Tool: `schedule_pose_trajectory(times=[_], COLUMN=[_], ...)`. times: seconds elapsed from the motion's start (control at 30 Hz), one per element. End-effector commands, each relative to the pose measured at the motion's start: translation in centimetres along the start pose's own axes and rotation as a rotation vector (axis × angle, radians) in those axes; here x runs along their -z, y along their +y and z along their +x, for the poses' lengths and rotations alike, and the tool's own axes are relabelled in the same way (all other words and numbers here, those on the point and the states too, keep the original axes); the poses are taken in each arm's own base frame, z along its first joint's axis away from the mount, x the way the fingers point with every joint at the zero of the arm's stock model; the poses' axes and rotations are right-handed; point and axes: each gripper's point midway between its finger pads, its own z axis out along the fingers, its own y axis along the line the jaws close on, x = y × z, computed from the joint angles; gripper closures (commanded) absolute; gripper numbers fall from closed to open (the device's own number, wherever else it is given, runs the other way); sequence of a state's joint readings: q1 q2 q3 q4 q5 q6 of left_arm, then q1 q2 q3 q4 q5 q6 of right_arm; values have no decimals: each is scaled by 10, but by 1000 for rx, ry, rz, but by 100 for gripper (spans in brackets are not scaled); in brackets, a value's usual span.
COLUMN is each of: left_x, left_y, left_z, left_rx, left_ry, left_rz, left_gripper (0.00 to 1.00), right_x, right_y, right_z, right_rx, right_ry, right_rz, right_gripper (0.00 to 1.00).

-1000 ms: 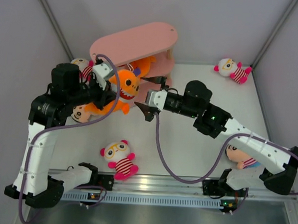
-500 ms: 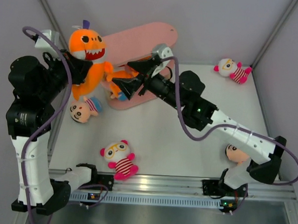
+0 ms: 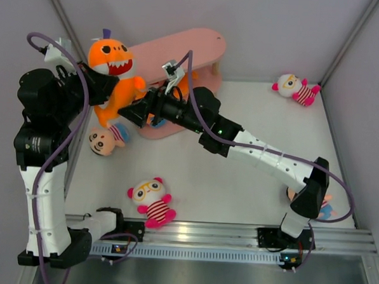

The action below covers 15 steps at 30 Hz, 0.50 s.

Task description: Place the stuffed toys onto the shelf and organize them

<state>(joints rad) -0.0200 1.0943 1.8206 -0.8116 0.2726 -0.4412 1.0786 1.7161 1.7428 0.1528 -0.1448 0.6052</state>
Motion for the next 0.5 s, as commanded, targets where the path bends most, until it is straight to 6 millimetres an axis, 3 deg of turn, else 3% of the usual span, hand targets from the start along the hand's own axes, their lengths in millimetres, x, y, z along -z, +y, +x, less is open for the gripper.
schedule_pose_trajectory(times=[0.0, 0.07, 0.17, 0.2, 0.3, 0.37, 0.47], left_x=[7, 5, 3, 3, 2, 4, 5], left_y=[-12, -12, -14, -15, -17, -19, -23], left_z=[-25, -23, -19, -17, -14, -14, -13], left_rx=[-16, -11, 7, 11, 16, 17, 4], left_ry=[-98, -90, -74, -68, -57, -59, -55], left_rz=[39, 42, 61, 70, 89, 93, 117], left_gripper=[100, 100, 100, 100, 100, 100, 100], right_x=[2, 0, -10, -13, -22, -22, -19], right_y=[25, 29, 38, 37, 28, 22, 5], right_z=[-25, -22, -26, -26, -28, -33, -43], right_rx=[-74, -92, -93, -96, -111, -140, -151], right_ry=[-66, -65, -53, -49, -55, -63, -76], right_rz=[-78, -111, -154, -150, -134, -122, -94], right_gripper=[24, 24, 33, 45, 63, 69, 92])
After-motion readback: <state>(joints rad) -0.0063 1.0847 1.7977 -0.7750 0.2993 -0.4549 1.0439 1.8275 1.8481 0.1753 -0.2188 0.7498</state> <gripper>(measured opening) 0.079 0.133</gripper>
